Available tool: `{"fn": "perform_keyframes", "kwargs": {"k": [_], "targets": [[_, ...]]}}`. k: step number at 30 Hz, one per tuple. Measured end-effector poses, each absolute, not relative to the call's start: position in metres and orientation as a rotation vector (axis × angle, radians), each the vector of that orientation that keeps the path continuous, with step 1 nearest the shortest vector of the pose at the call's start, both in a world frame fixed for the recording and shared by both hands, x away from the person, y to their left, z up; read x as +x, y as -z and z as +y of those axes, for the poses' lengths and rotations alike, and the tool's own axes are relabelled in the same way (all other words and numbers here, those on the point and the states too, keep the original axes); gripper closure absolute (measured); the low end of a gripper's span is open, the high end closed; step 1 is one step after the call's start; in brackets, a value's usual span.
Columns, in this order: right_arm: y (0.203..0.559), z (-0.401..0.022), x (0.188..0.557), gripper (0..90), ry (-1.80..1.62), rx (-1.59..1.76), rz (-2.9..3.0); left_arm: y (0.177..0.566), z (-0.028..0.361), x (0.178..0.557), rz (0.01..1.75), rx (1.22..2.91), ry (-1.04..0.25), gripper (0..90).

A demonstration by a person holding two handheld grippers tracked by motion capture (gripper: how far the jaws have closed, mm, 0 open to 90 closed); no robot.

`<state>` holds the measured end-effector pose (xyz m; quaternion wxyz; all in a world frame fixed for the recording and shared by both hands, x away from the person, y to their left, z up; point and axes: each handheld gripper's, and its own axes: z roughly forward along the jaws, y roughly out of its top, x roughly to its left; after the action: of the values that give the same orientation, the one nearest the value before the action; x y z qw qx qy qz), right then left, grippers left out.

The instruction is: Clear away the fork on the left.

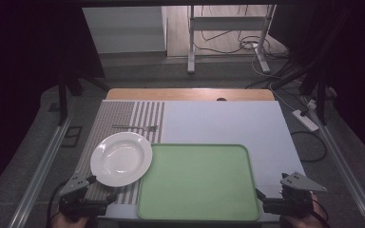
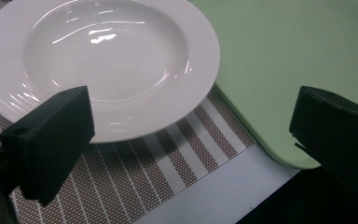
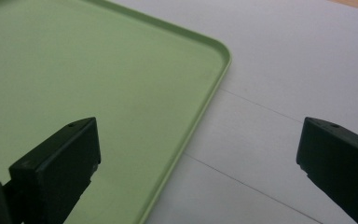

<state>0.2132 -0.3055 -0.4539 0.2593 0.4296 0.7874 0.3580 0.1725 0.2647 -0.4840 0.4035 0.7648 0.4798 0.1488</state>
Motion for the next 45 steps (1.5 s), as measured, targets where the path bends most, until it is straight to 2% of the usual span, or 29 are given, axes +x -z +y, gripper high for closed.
{"fn": "perform_keyframes", "kwargs": {"k": [26,45], "targets": [[0.454,-0.308,0.217,0.0,-0.984,1.167,2.119,0.481,0.257,0.183,1.154,1.937,-0.407,0.0],[0.456,-0.305,0.225,0.0,-0.988,1.144,2.168,0.485,0.266,0.213,1.172,1.92,-0.374,0.0]]}}
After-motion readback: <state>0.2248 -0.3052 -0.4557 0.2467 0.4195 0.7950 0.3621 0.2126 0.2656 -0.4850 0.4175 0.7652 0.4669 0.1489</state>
